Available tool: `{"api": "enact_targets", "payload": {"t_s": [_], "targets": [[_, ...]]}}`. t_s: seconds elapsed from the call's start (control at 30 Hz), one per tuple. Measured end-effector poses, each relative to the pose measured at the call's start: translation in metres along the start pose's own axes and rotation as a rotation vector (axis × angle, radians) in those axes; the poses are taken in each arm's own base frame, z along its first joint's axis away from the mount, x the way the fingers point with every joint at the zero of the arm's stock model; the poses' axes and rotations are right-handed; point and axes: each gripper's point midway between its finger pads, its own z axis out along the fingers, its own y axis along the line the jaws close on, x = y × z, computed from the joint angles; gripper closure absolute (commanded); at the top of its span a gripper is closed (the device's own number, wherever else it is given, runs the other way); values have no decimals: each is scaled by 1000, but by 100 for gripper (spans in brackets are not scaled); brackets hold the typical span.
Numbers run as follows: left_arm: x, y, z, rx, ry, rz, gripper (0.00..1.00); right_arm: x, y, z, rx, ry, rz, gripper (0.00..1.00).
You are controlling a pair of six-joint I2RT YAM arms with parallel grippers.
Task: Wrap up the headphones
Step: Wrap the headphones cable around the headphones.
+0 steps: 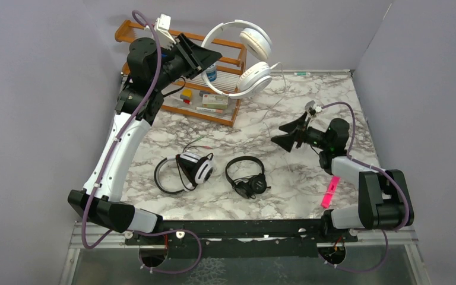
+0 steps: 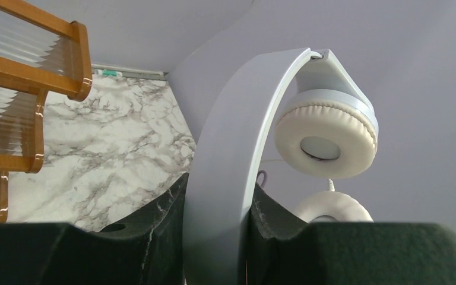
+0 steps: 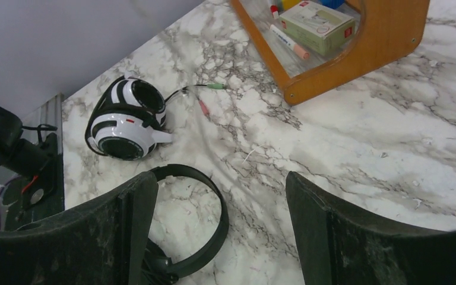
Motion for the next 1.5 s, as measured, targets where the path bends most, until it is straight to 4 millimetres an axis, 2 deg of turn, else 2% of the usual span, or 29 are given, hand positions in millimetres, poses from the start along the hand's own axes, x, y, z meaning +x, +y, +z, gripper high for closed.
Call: {"api": "enact_targets", "payload": {"t_s": [0.27,0.4,0.53,0.67,0.8,0.93,1.0,1.1,1.17,1.37,1.5], "targets": [[2,-8,-1,36,17,-9,100,-21,-1,7,-28,-42,-65,18],[2,-11,-1,45,19,-13,100,-22,11,14,-78,-47,-75,17],[1,-16,-3,61,22,-13,100,-24,19,17,-109,-51,-90,21],[1,-18,-3,68,25,-13,100,-24,18,20,-123,-48,-79,24],[2,-18,-3,69,27,-12,100,-25,14,20,-86,-41,-36,20],[1,-19,-4,70,25,-5,100,-41,12,10,15,-55,-35,16],[0,-21,-4,73,23,1,100,-58,17,3,60,-83,-90,15],[-1,-23,-5,81,23,5,100,-74,23,-2,70,-108,-156,18],[0,-24,-5,87,28,5,100,-72,25,-1,52,-101,-168,20],[1,-25,-6,94,37,6,100,-33,15,13,-6,-8,-81,24],[3,-26,-6,99,44,6,100,-21,10,18,-11,19,-47,30]]}}
